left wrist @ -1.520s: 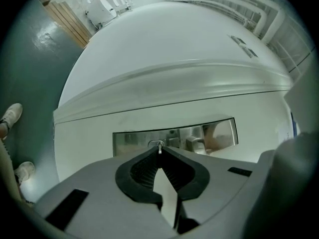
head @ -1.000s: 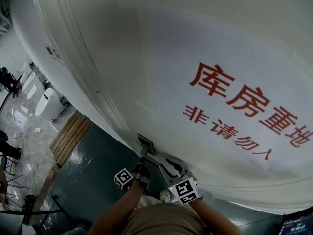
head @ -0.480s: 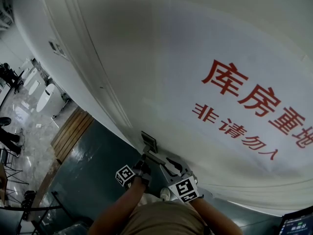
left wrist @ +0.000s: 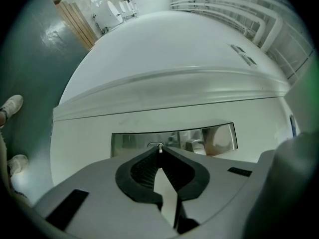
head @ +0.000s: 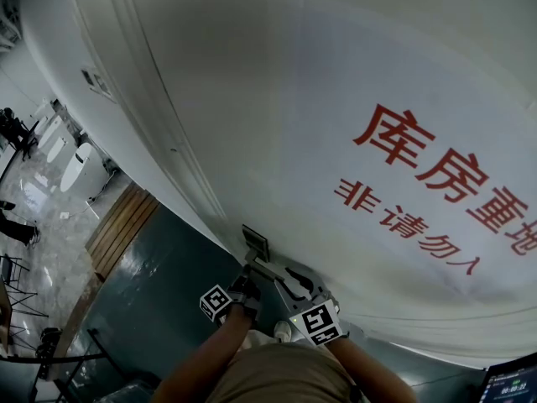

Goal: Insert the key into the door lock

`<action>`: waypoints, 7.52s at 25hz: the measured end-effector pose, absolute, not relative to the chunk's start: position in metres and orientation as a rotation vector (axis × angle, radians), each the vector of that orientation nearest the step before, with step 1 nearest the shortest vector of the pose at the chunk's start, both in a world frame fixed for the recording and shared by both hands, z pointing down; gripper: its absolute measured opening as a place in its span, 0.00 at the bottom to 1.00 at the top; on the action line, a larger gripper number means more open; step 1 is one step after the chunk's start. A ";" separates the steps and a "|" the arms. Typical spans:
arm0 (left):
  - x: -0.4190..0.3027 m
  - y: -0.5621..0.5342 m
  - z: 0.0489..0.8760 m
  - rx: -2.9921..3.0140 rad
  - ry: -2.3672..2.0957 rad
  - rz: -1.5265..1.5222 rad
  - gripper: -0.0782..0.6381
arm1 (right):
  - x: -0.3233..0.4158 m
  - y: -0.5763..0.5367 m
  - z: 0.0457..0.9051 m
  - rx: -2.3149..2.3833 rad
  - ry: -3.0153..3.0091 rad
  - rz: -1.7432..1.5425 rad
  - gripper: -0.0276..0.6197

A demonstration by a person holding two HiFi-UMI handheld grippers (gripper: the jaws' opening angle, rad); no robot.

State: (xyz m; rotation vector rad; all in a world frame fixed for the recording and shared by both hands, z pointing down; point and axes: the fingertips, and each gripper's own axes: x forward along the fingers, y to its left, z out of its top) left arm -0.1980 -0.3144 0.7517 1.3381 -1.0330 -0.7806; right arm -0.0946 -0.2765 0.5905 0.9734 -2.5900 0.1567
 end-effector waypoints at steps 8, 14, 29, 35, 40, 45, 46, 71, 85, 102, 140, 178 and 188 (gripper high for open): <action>-0.194 -0.316 0.752 1.400 -1.033 -0.713 0.15 | -0.099 -0.272 0.594 0.958 -2.584 0.158 0.23; -0.203 -0.319 0.754 1.402 -1.011 -0.766 0.15 | -0.094 -0.273 0.592 0.976 -2.576 0.155 0.23; -0.196 -0.324 0.757 1.424 -1.001 -0.787 0.15 | -0.084 -0.269 0.593 0.998 -2.551 0.157 0.23; -0.194 -0.327 0.758 1.416 -0.978 -0.819 0.15 | -0.082 -0.272 0.592 1.002 -2.554 0.157 0.23; -0.195 -0.328 0.758 1.442 -0.974 -0.817 0.15 | -0.080 -0.274 0.592 1.005 -2.554 0.162 0.23; -0.194 -0.330 0.759 1.444 -0.973 -0.815 0.15 | -0.081 -0.274 0.594 0.998 -2.559 0.169 0.23; -0.193 -0.330 0.759 1.446 -0.973 -0.814 0.15 | -0.083 -0.274 0.594 0.993 -2.561 0.170 0.23; -0.190 -0.336 0.760 1.433 -1.006 -0.830 0.15 | -0.077 -0.267 0.599 0.990 -2.552 0.179 0.23; -0.191 -0.339 0.760 1.392 -1.009 -0.842 0.15 | -0.081 -0.260 0.600 0.983 -2.547 0.178 0.23; -0.188 -0.342 0.760 1.471 -1.049 -0.724 0.16 | -0.087 -0.253 0.601 0.965 -2.538 0.168 0.23; -0.187 -0.280 0.619 2.338 -1.419 0.045 0.27 | -0.085 -0.260 0.583 1.004 -2.574 0.117 0.23; -0.200 -0.189 0.621 2.268 -1.524 0.183 0.27 | -0.068 -0.222 0.609 0.983 -2.596 0.227 0.23; -0.228 -0.139 0.596 2.257 -1.645 0.137 0.27 | -0.095 -0.180 0.586 0.922 -2.633 0.163 0.23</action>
